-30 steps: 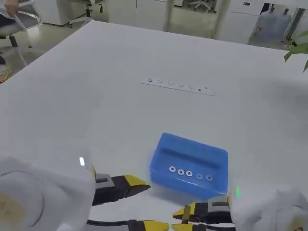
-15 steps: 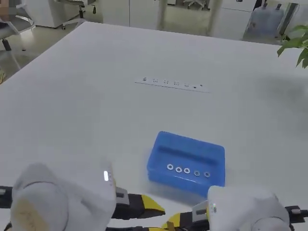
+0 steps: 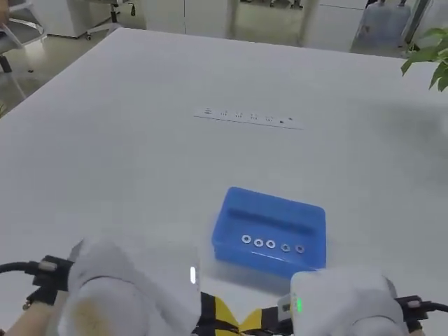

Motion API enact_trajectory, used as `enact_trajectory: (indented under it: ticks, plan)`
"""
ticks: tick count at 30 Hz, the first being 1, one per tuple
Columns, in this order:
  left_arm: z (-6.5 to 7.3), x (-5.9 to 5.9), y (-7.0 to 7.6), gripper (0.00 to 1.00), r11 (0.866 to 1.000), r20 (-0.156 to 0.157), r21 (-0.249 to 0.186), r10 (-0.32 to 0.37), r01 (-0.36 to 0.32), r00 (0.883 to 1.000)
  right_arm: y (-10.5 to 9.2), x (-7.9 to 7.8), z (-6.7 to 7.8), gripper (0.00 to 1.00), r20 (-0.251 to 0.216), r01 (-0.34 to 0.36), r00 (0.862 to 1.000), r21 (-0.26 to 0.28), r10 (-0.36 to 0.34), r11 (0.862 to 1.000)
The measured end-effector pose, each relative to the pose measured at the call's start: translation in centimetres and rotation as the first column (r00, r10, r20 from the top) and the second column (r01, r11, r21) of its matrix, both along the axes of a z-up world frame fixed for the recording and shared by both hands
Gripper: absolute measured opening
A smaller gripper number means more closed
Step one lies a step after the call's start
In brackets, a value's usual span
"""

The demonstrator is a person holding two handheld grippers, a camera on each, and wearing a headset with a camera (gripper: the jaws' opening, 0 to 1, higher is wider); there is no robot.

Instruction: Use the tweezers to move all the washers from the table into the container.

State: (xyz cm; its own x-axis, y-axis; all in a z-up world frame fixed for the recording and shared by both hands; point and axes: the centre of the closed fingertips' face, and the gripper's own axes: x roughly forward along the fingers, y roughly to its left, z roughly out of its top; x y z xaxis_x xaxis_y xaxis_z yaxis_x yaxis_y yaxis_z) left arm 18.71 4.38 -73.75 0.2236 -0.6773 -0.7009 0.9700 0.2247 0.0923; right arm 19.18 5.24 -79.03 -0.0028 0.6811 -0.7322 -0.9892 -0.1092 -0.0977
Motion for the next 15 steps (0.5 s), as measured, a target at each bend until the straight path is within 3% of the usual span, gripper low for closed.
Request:
enact_trajectory:
  ticks: [1,7,13,15]
  plan:
    - [-0.4,0.4,0.1,0.00,1.000,0.015,0.027,-0.012,0.011,1.000,-0.2,0.1,-0.3,0.04,-0.003,0.006,1.000,-0.005,-0.006,1.000]
    - [-2.3,0.8,0.0,0.00,0.987,0.012,0.126,-0.102,0.100,0.995,-0.9,0.8,-1.3,0.04,-0.002,0.042,0.999,-0.020,-0.042,0.999]
    - [-3.4,1.4,0.1,0.00,0.982,-0.006,0.152,-0.115,0.114,0.993,-1.2,1.3,-1.7,0.06,-0.072,0.132,0.989,0.017,-0.131,0.991]
    - [-3.4,1.4,0.2,0.00,0.983,-0.014,0.148,-0.108,0.109,0.994,-1.4,1.2,-1.6,0.13,-0.092,0.156,0.984,0.009,-0.154,0.988]
